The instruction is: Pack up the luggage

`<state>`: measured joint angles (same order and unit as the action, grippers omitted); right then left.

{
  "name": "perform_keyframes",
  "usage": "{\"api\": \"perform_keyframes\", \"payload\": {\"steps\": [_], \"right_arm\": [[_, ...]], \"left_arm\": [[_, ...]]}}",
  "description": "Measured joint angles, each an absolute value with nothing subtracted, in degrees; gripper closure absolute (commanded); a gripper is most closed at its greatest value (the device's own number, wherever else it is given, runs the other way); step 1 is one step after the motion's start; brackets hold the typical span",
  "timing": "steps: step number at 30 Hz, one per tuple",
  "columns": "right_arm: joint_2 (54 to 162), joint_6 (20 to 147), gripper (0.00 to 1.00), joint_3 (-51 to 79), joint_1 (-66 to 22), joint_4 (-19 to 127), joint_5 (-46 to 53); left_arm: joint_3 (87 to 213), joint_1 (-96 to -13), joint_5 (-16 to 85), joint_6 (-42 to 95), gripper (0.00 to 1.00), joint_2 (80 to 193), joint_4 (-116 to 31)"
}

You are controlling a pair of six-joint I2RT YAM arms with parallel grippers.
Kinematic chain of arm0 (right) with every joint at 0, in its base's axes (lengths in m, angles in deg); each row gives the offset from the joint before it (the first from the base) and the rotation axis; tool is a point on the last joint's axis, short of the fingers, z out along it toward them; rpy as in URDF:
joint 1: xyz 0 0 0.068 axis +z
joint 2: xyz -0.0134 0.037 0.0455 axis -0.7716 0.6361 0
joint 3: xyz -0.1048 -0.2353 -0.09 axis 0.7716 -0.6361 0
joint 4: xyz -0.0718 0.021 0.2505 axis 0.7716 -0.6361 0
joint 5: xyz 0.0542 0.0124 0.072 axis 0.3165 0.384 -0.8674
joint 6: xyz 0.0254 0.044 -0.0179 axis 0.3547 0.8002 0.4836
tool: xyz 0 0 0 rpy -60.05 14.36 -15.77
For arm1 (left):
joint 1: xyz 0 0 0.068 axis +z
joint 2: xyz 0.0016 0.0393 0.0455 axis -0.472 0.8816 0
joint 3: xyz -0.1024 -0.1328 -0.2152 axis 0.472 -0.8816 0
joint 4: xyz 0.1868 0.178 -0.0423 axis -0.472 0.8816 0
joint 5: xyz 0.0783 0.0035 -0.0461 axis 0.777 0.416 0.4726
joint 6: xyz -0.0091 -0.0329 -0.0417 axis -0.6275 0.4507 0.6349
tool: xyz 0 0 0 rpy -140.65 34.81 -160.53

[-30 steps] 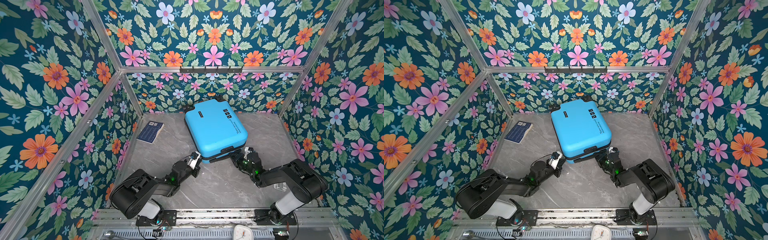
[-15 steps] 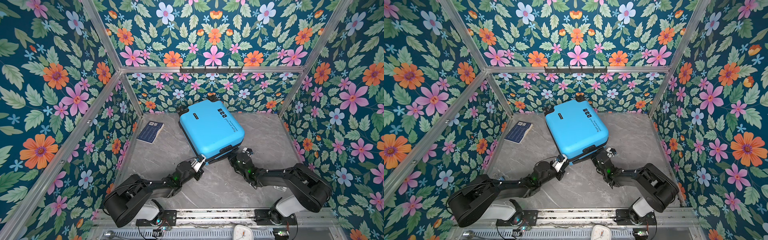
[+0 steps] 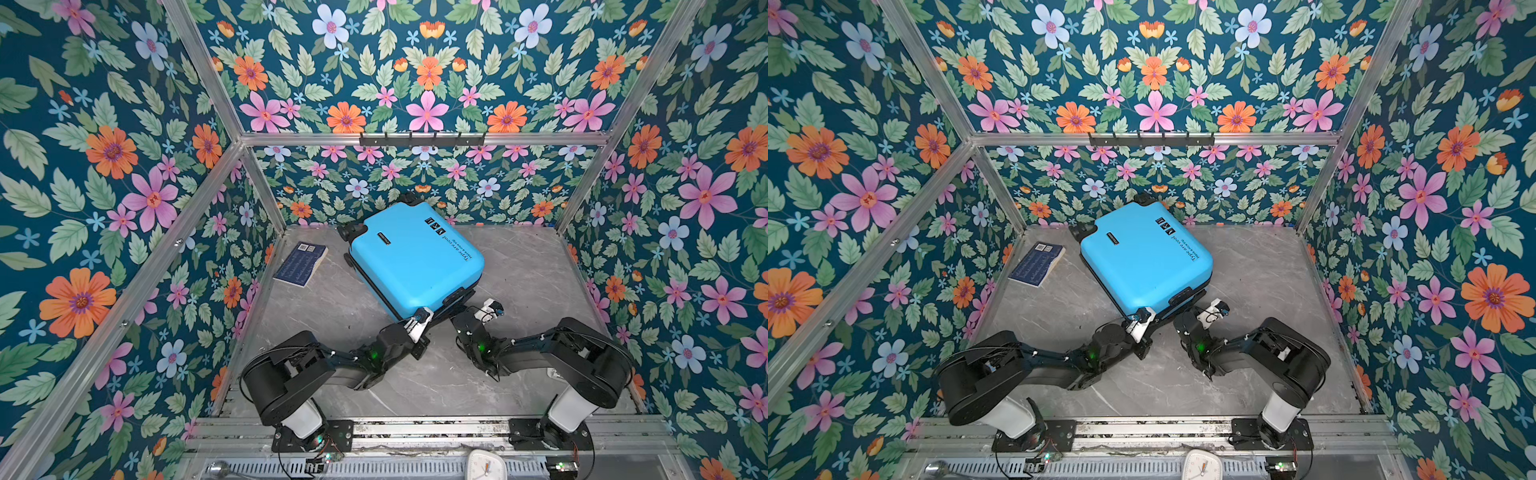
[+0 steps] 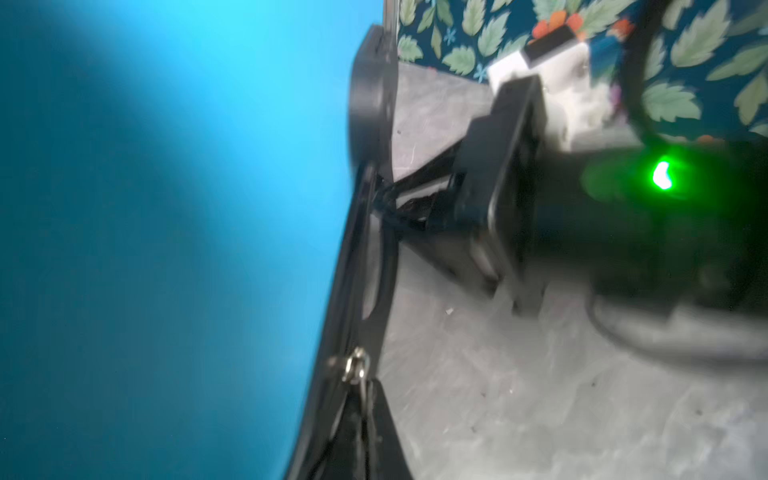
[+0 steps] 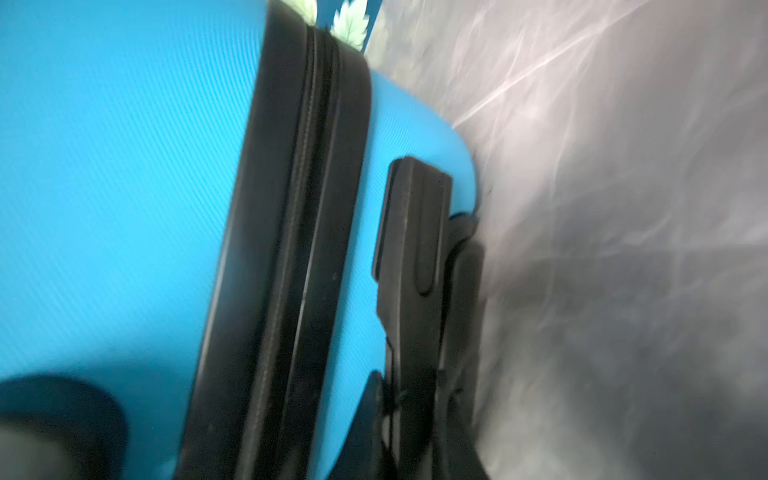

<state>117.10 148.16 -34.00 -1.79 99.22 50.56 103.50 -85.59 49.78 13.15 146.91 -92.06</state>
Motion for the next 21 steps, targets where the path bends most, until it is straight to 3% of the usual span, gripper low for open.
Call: {"api": "perform_keyframes", "payload": {"steps": [11,13,15,18,21], "right_arm": [[117.43,147.94,1.00,-36.78,0.74,104.62,52.28],[116.64,146.78,0.73,-37.72,0.44,105.38,50.32],[114.98,145.10,0.57,-38.50,-0.96,104.75,45.79],[109.93,141.73,0.52,-38.94,-2.64,100.16,33.79],[102.96,138.32,0.52,-38.68,-5.51,92.01,29.31]], "left_arm": [[104.46,-87.54,57.69,16.91,1.00,147.23,-90.93],[103.76,-87.56,57.86,17.04,1.00,146.58,-90.93],[103.19,-87.54,58.39,16.89,1.00,146.05,-90.97],[102.19,-87.47,58.96,16.25,1.00,145.25,-91.54],[101.18,-87.47,59.63,15.90,1.00,144.57,-92.02]]}}
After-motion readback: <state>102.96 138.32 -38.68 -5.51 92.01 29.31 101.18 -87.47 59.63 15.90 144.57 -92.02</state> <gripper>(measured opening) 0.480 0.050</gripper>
